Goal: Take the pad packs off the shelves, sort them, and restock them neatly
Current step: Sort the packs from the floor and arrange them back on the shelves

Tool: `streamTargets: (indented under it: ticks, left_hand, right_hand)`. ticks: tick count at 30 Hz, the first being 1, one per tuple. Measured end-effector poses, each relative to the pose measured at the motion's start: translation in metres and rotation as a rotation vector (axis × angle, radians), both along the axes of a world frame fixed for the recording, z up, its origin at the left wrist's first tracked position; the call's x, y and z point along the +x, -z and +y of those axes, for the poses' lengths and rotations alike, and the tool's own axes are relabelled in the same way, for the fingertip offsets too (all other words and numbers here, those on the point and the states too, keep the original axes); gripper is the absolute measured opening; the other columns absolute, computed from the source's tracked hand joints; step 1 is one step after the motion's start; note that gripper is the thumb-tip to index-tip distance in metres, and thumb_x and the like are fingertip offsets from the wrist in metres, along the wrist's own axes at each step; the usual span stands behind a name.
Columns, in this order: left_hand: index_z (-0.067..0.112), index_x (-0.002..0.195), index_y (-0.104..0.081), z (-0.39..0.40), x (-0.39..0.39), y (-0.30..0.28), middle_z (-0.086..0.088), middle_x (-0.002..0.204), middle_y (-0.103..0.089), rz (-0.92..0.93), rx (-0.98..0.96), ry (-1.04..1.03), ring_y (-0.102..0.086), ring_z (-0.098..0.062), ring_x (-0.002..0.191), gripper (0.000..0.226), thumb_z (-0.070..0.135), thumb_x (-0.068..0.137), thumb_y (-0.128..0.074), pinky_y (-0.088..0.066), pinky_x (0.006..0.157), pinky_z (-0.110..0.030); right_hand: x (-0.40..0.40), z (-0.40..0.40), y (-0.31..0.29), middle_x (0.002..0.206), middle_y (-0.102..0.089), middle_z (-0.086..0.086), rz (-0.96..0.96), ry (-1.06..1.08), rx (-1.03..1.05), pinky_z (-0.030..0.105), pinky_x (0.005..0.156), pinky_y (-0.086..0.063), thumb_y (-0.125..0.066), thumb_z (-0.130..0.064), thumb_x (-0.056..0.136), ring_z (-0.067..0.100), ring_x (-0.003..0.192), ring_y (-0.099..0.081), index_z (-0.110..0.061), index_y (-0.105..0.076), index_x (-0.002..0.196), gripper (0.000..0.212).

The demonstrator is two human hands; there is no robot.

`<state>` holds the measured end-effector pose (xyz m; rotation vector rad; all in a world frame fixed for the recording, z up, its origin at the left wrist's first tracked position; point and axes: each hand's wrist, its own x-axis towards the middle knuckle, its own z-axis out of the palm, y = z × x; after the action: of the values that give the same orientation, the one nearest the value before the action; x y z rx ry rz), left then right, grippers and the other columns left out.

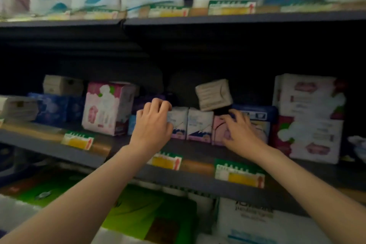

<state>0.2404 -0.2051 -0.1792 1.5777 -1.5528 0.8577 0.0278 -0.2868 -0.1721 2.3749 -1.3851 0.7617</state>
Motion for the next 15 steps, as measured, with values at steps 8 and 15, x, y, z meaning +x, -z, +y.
streamTargets:
  ticks: [8,15]
  left_hand:
    - [0.019,0.129,-0.037,-0.057,-0.069,-0.033,-0.003,0.128,-0.037,-0.099,0.124,0.007,-0.037,-0.023,0.116,0.041,0.025,0.089,-0.046,-0.03,0.094,-0.035]
    - [0.02,0.129,-0.036,-0.077,-0.082,-0.031,-0.003,0.13,-0.036,-0.13,0.167,0.015,-0.036,-0.023,0.117,0.044,0.024,0.087,-0.047,-0.031,0.095,-0.036]
  right_hand:
    - [-0.058,-0.09,-0.034,0.158,0.001,0.004,0.153,0.253,0.072,0.049,0.115,-0.01,-0.061,-0.025,0.087,0.025,0.145,-0.002,-0.017,0.003,0.15,0.09]
    - [-0.06,-0.089,-0.047,0.131,-0.047,0.005,0.172,0.075,-0.322,0.038,0.106,-0.02,-0.061,-0.052,0.081,0.023,0.12,-0.043,-0.02,-0.029,0.135,0.071]
